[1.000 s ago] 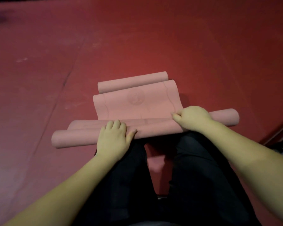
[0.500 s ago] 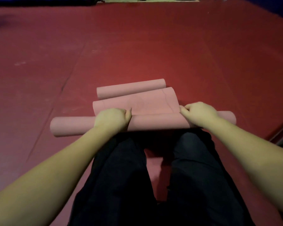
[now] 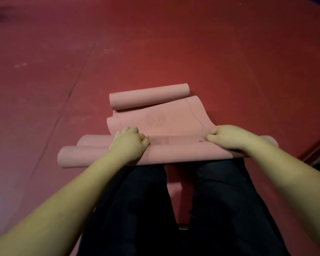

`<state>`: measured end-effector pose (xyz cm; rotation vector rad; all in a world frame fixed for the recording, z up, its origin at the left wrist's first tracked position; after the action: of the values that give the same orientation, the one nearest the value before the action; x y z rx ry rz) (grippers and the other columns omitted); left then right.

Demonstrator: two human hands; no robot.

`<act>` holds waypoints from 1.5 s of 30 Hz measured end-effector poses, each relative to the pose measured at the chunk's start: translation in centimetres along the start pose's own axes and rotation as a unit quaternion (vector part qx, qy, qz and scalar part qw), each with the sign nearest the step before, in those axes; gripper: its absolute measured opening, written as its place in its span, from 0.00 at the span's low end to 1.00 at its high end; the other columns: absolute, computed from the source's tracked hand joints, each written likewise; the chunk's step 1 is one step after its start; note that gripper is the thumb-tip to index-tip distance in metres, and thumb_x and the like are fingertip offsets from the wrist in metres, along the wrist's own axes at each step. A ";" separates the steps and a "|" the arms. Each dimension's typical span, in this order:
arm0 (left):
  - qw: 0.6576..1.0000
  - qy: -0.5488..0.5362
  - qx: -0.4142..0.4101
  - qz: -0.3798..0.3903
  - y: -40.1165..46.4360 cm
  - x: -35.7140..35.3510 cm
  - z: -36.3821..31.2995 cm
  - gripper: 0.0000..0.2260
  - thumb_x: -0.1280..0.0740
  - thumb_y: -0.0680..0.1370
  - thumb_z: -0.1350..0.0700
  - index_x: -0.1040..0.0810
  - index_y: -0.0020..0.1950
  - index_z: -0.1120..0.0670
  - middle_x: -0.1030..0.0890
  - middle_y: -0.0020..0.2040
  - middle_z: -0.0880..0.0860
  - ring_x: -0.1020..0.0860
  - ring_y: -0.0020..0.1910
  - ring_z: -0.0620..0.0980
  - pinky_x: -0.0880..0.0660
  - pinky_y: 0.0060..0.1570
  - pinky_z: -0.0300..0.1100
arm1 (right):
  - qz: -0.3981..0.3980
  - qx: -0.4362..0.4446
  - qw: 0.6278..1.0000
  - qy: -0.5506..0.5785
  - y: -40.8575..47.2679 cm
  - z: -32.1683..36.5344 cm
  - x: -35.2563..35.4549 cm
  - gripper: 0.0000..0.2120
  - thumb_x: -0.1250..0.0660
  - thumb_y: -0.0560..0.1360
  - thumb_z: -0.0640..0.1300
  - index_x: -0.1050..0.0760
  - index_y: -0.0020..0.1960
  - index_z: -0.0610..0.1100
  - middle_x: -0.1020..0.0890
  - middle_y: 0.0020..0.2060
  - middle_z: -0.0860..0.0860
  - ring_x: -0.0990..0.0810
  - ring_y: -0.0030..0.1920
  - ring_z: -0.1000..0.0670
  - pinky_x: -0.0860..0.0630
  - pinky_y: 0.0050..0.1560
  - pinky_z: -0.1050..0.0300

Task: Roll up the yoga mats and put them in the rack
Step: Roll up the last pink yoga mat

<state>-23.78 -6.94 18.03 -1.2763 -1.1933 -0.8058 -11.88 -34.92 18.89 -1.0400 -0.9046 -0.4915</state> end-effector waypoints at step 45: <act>0.986 0.029 -0.017 -0.164 3.3 7.0 -0.6 0.27 0.52 0.83 0.40 0.18 0.47 0.54 0.17 0.50 0.58 0.20 0.51 0.61 0.27 0.48 0.48 | -0.059 -0.090 0.993 0.052 2.2 0.6 6.4 0.34 0.48 0.79 0.65 0.28 0.69 0.38 0.27 0.70 0.40 0.27 0.66 0.40 0.32 0.61 0.51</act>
<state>-18.82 -5.84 23.85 -1.0898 -1.3672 -1.0990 -6.96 -33.04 23.16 -1.1178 -0.8444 -0.7310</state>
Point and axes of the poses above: each hand's wrist, its own y-axis towards the middle knuckle, its own x-axis out of the back of the hand, z = x × y, the point moved 2 cm from there along y, towards the middle knuckle
